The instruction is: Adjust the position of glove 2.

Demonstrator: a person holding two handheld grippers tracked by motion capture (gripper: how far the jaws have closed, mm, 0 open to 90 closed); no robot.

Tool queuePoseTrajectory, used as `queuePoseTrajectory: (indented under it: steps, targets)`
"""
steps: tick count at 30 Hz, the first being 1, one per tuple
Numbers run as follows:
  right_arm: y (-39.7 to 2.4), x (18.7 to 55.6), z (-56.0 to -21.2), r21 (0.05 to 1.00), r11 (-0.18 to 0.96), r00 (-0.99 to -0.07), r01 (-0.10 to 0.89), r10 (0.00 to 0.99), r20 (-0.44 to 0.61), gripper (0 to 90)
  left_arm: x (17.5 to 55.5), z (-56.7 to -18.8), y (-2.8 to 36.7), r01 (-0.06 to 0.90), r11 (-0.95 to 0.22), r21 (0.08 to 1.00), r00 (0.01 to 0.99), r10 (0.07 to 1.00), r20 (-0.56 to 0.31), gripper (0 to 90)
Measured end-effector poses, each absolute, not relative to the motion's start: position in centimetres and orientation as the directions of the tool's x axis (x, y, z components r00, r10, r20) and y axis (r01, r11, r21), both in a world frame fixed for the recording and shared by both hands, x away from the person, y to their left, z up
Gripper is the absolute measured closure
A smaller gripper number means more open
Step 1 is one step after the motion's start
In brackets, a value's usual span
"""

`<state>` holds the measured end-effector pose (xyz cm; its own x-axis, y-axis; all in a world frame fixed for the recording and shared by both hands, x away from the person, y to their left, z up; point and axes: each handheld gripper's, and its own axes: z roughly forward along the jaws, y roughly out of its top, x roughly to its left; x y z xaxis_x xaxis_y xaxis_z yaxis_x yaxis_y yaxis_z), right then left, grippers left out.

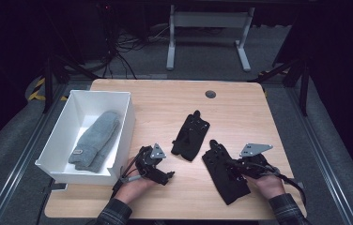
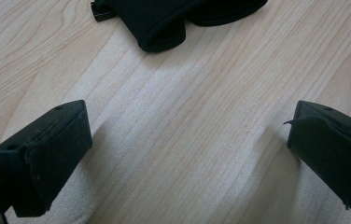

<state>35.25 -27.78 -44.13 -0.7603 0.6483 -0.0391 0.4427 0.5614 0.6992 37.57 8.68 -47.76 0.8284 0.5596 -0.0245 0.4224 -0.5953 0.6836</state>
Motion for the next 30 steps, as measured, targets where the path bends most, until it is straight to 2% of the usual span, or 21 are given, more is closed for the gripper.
queuePoseTrajectory:
  steps: [10,19,23,30]
  targets:
    - [-29.5,33.1,-44.8,0.653,0.592,-0.755,0.473,0.654,-0.046,89.5,37.6,-47.8,8.7,0.422,-0.595,0.684,0.828,0.56,-0.025,0.1]
    - [-28.5,31.4,-45.1,0.66,0.617,-0.814,0.428,0.58,-0.015,89.5,37.6,-47.8,8.7,0.42,-0.595,0.685,0.829,0.559,-0.024,0.1]
    - [-28.5,31.4,-44.8,0.679,0.604,-0.808,0.416,0.589,-0.029,88.6,37.6,-47.8,8.7,0.421,-0.595,0.685,0.829,0.559,-0.024,0.1]
    - [-30.8,33.0,-44.7,0.719,0.517,-0.706,0.463,0.706,-0.053,66.1,37.6,-47.8,8.7,0.42,-0.594,0.686,0.829,0.558,-0.024,0.3]
